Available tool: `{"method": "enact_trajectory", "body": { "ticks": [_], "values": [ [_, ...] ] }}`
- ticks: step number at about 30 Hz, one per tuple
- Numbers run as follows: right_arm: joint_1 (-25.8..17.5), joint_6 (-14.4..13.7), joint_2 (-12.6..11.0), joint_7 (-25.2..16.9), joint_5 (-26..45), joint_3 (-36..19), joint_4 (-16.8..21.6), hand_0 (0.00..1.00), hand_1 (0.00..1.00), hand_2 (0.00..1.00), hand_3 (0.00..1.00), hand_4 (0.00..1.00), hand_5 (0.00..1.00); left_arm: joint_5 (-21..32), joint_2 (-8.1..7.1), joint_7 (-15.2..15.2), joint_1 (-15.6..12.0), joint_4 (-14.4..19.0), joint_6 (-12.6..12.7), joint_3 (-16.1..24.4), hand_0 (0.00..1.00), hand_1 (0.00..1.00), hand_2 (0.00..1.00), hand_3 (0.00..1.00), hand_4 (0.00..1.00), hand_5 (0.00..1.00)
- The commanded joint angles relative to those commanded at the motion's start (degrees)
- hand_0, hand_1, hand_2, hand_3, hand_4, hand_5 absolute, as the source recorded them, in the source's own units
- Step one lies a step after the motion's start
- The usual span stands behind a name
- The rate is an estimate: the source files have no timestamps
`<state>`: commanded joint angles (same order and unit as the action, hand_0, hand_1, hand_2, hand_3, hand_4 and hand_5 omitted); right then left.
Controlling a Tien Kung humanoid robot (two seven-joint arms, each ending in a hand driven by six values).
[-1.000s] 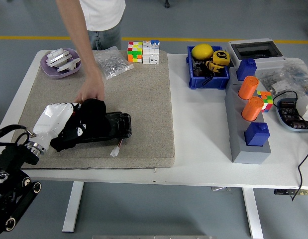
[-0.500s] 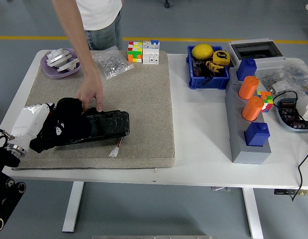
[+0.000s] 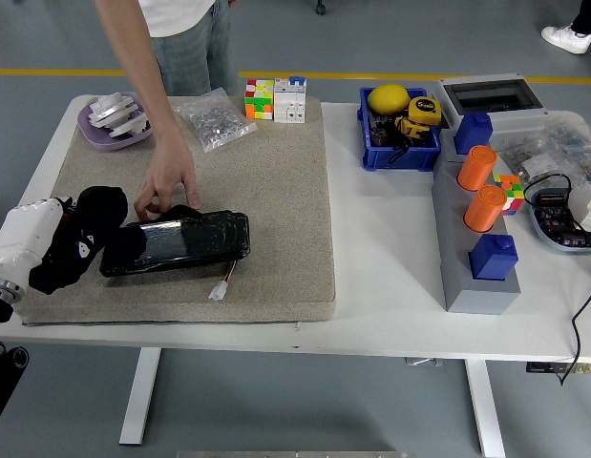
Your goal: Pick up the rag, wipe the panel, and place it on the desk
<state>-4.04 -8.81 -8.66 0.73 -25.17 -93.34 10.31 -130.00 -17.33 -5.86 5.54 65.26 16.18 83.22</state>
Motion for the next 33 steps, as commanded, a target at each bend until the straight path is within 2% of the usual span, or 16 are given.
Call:
{"method": "enact_trajectory", "body": {
  "ticks": [2,6,7,9,12,13,18,19,24,25,30,31,33],
  "values": [
    [0.0,0.0,0.0,0.0,0.1,0.1,0.0,0.539,0.568,0.642,0.589,0.998,0.499,0.0,-0.15,-0.5,0.3,-1.0,0.4,0.3,0.316,0.25,0.504,0.426,0.067,0.002],
    [0.0,-0.1,0.1,0.0,0.3,0.3,0.0,0.539,0.568,0.642,0.589,0.998,0.499,0.0,-0.67,-2.9,1.7,-5.4,2.2,0.8,0.316,0.25,0.504,0.426,0.067,0.002],
    [0.0,-0.1,0.1,0.1,0.3,0.3,0.0,0.539,0.568,0.642,0.589,0.998,0.499,0.0,-0.85,-3.8,2.2,-6.7,2.7,0.7,0.316,0.333,0.516,0.45,0.156,0.002],
    [0.0,-0.1,0.1,0.0,0.2,0.1,0.0,0.539,0.568,0.642,0.589,0.998,0.499,0.0,-1.11,-5.8,3.2,-9.2,3.7,0.3,0.316,0.333,0.516,0.45,0.156,0.002],
    [0.1,0.1,0.1,0.0,-0.5,-0.5,0.0,0.539,0.568,0.642,0.589,0.998,0.499,0.4,-1.15,-6.9,4.3,-12.2,3.9,0.6,0.316,0.333,0.516,0.45,0.156,0.002],
    [0.1,0.1,0.1,0.0,-0.7,-0.5,0.0,0.538,0.568,0.642,0.589,0.998,0.499,0.4,-1.13,-6.9,4.4,-12.6,3.6,0.7,0.577,0.676,0.653,0.559,0.563,0.071],
    [0.0,0.1,0.2,0.0,-0.5,-0.4,0.0,0.538,0.568,0.642,0.589,0.998,0.499,0.0,-1.12,-5.3,4.6,-12.1,2.1,0.7,0.577,0.676,0.653,0.559,0.563,0.071],
    [0.0,0.0,0.2,0.0,-0.4,-0.2,0.0,0.539,0.568,0.642,0.589,0.998,0.499,0.0,-1.1,-5.1,4.7,-12.0,2.0,0.6,0.803,0.846,0.825,0.73,0.765,0.121],
    [0.0,0.0,0.3,0.0,-0.4,-0.4,0.0,0.539,0.568,0.642,0.589,0.998,0.499,0.0,-0.97,-4.0,4.7,-11.7,1.2,0.6,0.803,0.846,0.825,0.73,0.765,0.121],
    [0.0,0.0,0.4,0.0,-0.6,-0.6,0.0,0.54,0.568,0.642,0.59,0.998,0.5,0.0,-0.97,-3.6,4.7,-11.8,0.9,0.6,0.873,0.898,0.863,0.84,0.895,0.252],
    [0.1,0.0,0.4,-0.1,-1.5,-1.5,0.0,0.54,0.568,0.642,0.59,0.998,0.5,0.0,-0.89,-2.2,4.4,-11.6,0.1,1.2,0.873,0.898,0.863,0.84,0.895,0.252],
    [0.1,0.0,0.4,-0.1,-1.6,-1.5,0.0,0.541,0.568,0.642,0.59,0.998,0.5,0.0,-0.85,-2.2,4.3,-11.5,0.0,1.4,0.923,0.921,0.884,0.858,0.958,0.352],
    [0.1,0.0,0.5,0.0,-1.6,-1.5,0.0,0.541,0.568,0.642,0.59,0.998,0.5,0.0,-0.7,-2.1,4.1,-11.1,-0.1,1.7,0.923,0.921,0.884,0.858,0.958,0.352]
  ]
}}
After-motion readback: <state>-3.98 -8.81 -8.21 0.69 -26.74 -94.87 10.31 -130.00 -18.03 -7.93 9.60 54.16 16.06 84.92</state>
